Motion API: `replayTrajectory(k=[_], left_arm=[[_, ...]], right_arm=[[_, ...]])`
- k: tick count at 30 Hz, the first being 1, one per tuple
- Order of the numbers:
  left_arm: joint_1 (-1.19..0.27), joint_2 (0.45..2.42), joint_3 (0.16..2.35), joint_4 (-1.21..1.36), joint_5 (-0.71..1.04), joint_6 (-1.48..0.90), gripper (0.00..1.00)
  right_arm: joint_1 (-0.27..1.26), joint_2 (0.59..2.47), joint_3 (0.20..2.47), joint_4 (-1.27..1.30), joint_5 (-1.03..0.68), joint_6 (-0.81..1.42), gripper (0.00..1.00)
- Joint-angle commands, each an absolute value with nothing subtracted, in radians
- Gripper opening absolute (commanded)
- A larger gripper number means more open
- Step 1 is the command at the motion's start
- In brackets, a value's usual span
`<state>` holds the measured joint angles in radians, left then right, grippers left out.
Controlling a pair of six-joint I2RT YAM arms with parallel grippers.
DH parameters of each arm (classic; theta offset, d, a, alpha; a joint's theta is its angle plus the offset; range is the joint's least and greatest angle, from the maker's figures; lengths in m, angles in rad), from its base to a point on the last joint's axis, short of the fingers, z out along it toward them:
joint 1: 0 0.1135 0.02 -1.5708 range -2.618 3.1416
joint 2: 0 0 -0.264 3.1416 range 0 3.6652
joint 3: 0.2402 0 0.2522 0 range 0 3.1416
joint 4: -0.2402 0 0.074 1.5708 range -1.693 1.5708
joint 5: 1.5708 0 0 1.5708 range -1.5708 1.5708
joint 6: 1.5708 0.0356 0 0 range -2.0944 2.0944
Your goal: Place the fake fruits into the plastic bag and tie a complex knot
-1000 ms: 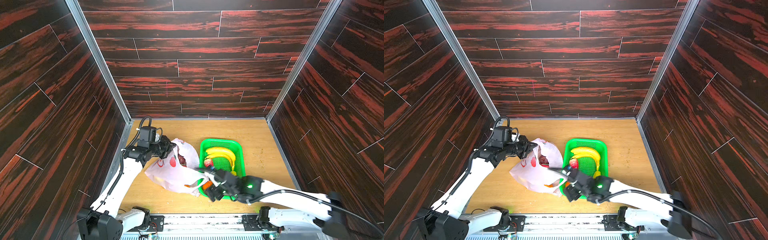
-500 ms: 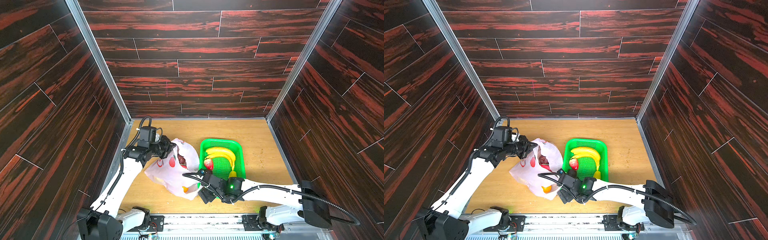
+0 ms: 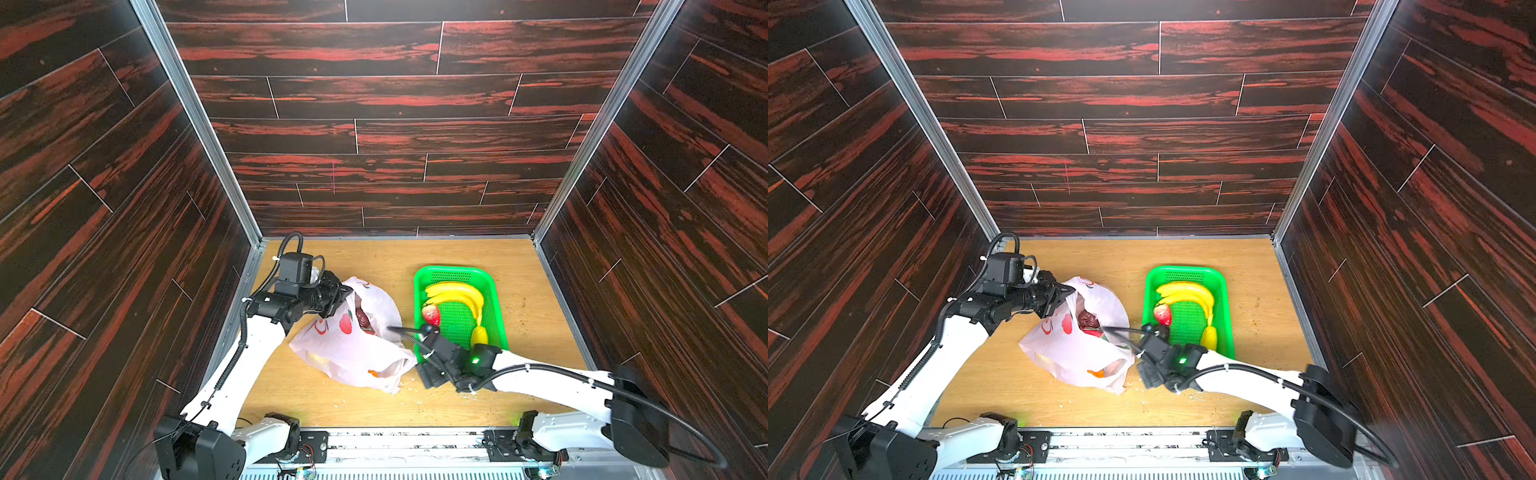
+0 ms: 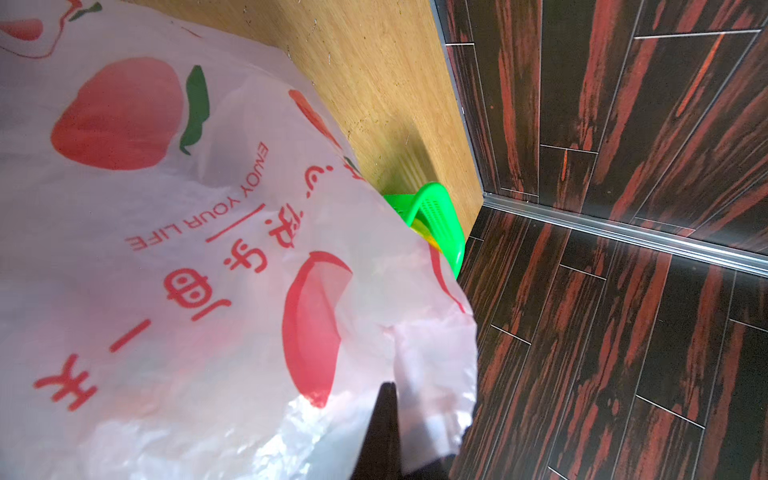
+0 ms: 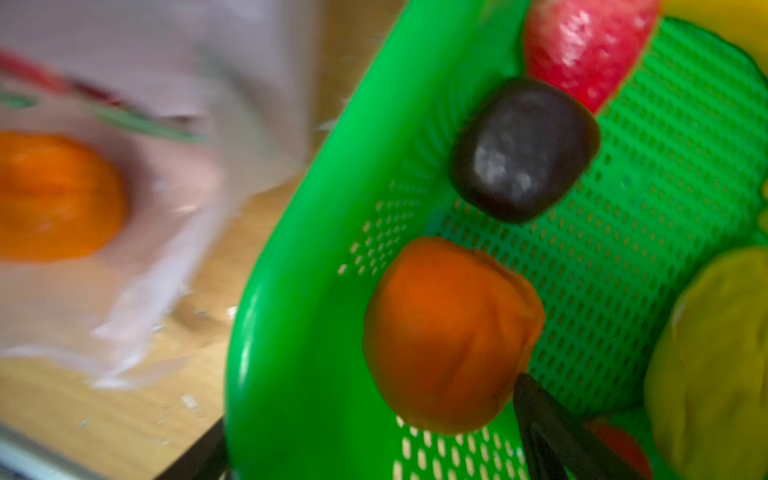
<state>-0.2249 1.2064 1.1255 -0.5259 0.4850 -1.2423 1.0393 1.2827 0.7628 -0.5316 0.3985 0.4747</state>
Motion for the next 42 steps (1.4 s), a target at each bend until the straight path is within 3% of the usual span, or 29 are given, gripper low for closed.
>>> replayTrajectory(k=[1,6,16,20,24,30,34,42], left_arm=[[-0.229,1.206,1.136,-0.538,0.470,-1.241,0.00],[-0.229,1.207,1.138,-0.540,0.469,-1.240,0.00],[-0.229,1.207,1.143,-0.543,0.473,-1.232,0.00],[-0.229,1.209,1.147,-0.545,0.472,-1.229,0.00],[-0.229,1.212,1.146,-0.546,0.472,-1.227,0.00],[-0.229,1.207,1.140,-0.545,0.471,-1.230,0.00],[-0.229,1.203,1.140,-0.546,0.468,-1.230,0.00],[-0.229,1.201,1.140,-0.549,0.469,-1.229,0.00]], right_arm=[[0.962,1.218,0.738,-0.561,0.407,0.481,0.90],[0.844,1.135,0.713,-0.536,0.365,0.459,0.90],[0.836,0.952,0.732,-0.432,0.132,0.255,0.93],[0.805,0.818,0.716,-0.391,-0.016,0.229,0.97],[0.755,0.736,0.687,-0.311,-0.315,0.222,0.97],[0.755,0.792,0.668,-0.256,-0.552,0.177,0.93],[0.761,0.833,0.636,-0.227,-0.542,0.093,0.92],[0.845,0.796,0.566,-0.124,-0.271,-0.184,0.94]])
